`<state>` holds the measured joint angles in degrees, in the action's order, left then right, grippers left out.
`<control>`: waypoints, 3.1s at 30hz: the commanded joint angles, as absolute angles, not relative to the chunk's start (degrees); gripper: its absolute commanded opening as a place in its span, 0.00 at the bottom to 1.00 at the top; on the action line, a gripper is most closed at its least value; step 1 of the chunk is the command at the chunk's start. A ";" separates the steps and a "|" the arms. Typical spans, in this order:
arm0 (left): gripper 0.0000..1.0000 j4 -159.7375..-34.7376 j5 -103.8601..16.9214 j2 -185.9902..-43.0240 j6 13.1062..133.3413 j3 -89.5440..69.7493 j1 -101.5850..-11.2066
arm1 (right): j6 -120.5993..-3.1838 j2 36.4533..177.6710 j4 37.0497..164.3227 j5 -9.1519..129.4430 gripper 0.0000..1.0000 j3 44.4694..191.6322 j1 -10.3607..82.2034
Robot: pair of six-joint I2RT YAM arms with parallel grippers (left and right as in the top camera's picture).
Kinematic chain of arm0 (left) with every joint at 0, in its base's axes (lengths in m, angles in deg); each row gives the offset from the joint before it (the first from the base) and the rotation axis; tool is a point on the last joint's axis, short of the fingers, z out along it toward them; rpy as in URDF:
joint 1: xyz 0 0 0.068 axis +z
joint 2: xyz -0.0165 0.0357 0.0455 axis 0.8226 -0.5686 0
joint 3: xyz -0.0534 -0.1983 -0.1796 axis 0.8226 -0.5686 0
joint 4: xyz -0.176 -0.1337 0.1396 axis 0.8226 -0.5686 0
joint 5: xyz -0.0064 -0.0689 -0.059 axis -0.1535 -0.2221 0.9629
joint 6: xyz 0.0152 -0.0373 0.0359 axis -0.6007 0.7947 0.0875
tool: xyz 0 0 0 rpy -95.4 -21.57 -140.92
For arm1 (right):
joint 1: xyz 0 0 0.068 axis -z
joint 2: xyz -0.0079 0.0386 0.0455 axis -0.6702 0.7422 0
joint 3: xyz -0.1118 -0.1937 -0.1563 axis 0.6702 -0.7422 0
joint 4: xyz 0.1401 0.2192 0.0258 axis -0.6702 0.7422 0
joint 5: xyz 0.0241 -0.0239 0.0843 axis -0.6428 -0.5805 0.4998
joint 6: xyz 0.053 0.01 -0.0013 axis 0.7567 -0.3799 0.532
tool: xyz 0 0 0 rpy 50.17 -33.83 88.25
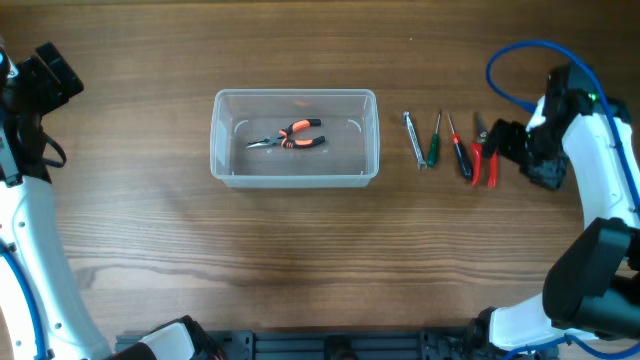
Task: Pack container
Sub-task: 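Carry the pliers into the container and open right gripper, then grasp the red pruning shears with right gripper and lift, then lower the red shears into the container and release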
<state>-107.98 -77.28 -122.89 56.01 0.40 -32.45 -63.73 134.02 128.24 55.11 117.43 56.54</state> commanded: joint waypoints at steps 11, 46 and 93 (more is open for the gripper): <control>1.00 -107.85 -77.61 -123.11 56.78 0.57 -32.25 | -72.08 137.21 111.23 64.90 0.54 108.27 56.67; 1.00 -107.85 -77.61 -123.11 56.78 0.57 -32.23 | -63.60 142.79 104.96 62.78 0.48 110.67 57.16; 1.00 -107.85 -77.61 -123.11 56.78 0.57 -32.23 | -122.13 154.00 110.25 56.44 0.52 140.75 16.44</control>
<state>-107.96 -77.26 -122.89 56.01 0.40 -32.45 -130.89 156.73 110.71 60.35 137.54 16.92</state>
